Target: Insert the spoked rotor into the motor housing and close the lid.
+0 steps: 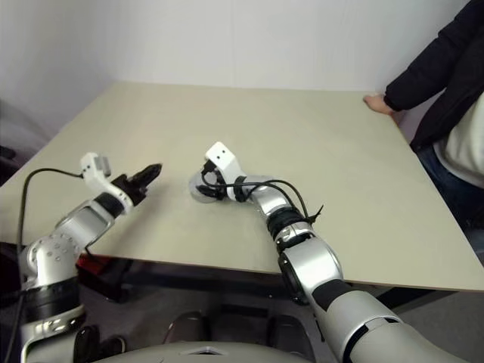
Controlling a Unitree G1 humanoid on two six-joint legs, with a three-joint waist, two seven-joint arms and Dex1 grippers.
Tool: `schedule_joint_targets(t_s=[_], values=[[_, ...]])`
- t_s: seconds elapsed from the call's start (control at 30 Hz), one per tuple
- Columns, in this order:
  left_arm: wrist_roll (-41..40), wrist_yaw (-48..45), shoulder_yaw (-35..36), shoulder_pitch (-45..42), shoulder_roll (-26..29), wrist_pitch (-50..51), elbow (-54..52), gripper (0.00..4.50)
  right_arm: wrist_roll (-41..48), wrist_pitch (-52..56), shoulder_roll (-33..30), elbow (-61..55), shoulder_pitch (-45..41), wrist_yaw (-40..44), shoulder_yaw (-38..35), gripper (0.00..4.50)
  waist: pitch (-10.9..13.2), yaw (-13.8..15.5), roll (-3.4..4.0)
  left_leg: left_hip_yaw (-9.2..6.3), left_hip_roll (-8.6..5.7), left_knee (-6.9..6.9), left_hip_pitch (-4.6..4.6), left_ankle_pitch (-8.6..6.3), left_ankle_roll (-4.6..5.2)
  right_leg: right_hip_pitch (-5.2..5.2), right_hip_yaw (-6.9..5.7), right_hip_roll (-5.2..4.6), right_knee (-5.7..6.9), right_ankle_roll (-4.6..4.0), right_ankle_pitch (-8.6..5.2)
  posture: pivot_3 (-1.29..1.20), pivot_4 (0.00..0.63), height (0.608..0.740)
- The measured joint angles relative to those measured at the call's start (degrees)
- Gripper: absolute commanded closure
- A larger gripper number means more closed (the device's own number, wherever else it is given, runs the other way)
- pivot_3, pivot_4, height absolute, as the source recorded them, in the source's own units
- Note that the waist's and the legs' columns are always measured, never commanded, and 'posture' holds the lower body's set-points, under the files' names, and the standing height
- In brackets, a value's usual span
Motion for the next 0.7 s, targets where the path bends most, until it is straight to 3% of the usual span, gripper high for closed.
schedule_joint_targets(t_s=[0.07, 0.23, 0.43, 0.7], values=[[-1.1, 1.0, -0.2, -4.8, -3.4, 0.3, 4.1, 2.77, 0.0, 0.0, 0.2, 0.0, 0.0, -0.1, 0.1, 1.39, 0.0, -0.1, 0.00, 0.00, -0.01, 0.00, 0.00, 0.00, 0.00, -0.01, 0.02, 0.00, -0.01, 0.01, 0.00, 0.00, 0.000, 0.740], [-1.3, 0.7, -1.5, -10.0, -6.9, 0.4, 12.9, 4.47, 0.0, 0.0, 0.6, -0.3, 0.2, 0.0, 0.5, 1.39, 0.0, -0.3, 0.03, 0.01, 0.01, -0.08, -0.16, 0.00, 0.01, -0.16, 0.02, 0.00, -0.02, -0.03, -0.03, 0.00, 0.000, 0.740], [-0.5, 0.9, -1.4, -11.7, -7.8, 1.6, 21.5, 4.49, 0.0, 0.0, 0.4, -0.8, 0.6, -0.3, 0.5, 1.39, 0.0, -0.2, 0.03, 0.01, 0.00, -0.08, -0.12, 0.00, 0.01, -0.19, 0.01, 0.00, -0.03, -0.02, -0.04, 0.00, 0.000, 0.740], [1.2, 4.6, -1.9, -11.1, -7.2, 6.6, 22.3, 4.49, 0.0, 0.0, 0.1, -1.4, 1.2, -0.7, 0.5, 1.39, 0.0, -0.1, 0.08, 0.00, 0.01, -0.08, -0.04, 0.00, 0.01, -0.09, 0.01, -0.01, -0.03, -0.01, -0.05, 0.00, 0.000, 0.740]])
